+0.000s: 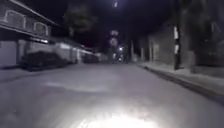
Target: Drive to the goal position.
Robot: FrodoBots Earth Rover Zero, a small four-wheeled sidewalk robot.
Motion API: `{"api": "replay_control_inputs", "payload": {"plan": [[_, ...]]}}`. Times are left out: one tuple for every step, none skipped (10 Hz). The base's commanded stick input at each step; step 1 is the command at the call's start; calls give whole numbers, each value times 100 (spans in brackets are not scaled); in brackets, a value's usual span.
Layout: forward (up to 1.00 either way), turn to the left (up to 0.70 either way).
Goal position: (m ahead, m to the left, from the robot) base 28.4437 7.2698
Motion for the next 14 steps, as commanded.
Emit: {"api": "replay_control_inputs", "payload": {"plan": [[100,0],[100,0],[100,0],[100,0],[100,-25],[100,-35],[100,-40],[100,-30],[100,-20],[100,-11],[100,-1],[100,-11],[100,-35],[100,-40]]}}
